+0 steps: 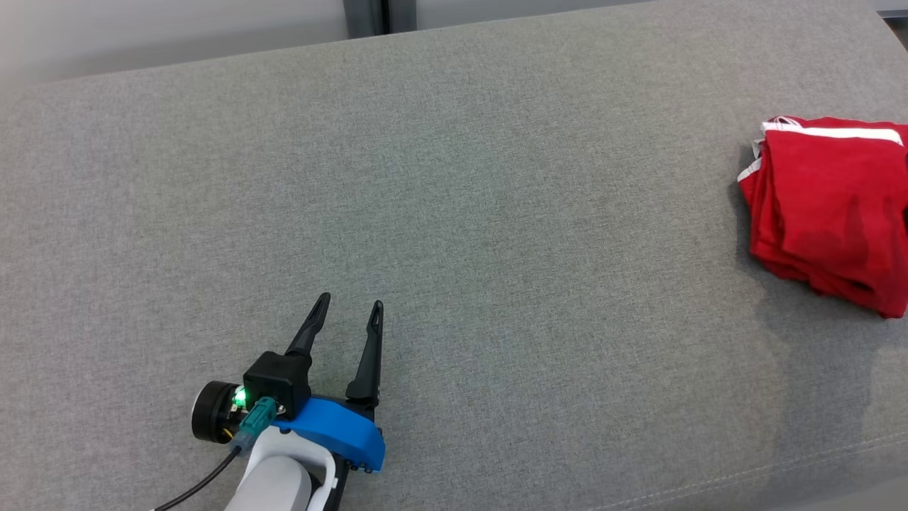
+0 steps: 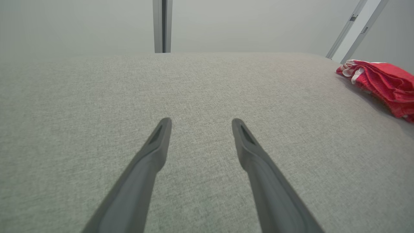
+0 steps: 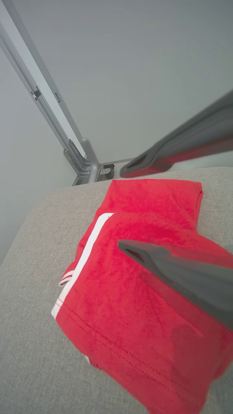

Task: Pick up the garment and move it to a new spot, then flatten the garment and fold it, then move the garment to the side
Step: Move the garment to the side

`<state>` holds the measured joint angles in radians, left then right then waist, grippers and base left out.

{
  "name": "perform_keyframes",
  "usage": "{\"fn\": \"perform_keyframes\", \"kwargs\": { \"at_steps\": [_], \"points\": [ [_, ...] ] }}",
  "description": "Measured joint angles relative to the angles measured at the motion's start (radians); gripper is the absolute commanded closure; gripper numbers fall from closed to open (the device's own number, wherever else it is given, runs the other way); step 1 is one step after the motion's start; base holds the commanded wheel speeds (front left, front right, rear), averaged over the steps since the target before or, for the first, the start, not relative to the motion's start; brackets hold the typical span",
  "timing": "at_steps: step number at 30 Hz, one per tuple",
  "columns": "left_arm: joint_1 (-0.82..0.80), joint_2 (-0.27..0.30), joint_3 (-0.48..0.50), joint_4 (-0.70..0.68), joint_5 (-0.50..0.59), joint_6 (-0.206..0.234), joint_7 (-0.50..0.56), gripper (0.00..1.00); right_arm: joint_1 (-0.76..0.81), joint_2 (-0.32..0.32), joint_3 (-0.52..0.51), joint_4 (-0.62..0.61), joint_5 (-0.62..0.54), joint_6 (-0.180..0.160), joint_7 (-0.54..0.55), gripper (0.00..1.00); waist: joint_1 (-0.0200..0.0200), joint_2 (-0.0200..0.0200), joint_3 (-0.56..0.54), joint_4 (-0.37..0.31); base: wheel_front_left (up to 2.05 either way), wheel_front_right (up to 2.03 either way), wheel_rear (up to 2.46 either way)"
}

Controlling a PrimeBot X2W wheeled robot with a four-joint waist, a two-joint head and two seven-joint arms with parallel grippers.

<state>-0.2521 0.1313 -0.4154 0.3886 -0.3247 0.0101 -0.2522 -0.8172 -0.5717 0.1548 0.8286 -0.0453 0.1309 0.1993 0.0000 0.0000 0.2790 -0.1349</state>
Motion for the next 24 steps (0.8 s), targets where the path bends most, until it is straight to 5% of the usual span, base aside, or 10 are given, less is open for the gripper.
{"fn": "perform_keyframes", "kwargs": {
  "at_steps": [13,24],
  "points": [
    [0.000,0.013,0.009,-0.002,-0.016,0.012,0.001,0.00,0.002,0.045,-0.032,0.017,-0.005,0.000,-0.097,0.00,0.0000,0.0000,-0.026,0.001,0.00,0.00,0.00],
    [-0.001,-0.005,0.070,0.016,-0.066,0.019,-0.007,0.00,0.080,0.171,-0.045,-0.027,0.098,0.000,-0.254,0.00,-0.0001,-0.0002,-0.130,0.032,0.00,0.00,0.00]
  ]
}}
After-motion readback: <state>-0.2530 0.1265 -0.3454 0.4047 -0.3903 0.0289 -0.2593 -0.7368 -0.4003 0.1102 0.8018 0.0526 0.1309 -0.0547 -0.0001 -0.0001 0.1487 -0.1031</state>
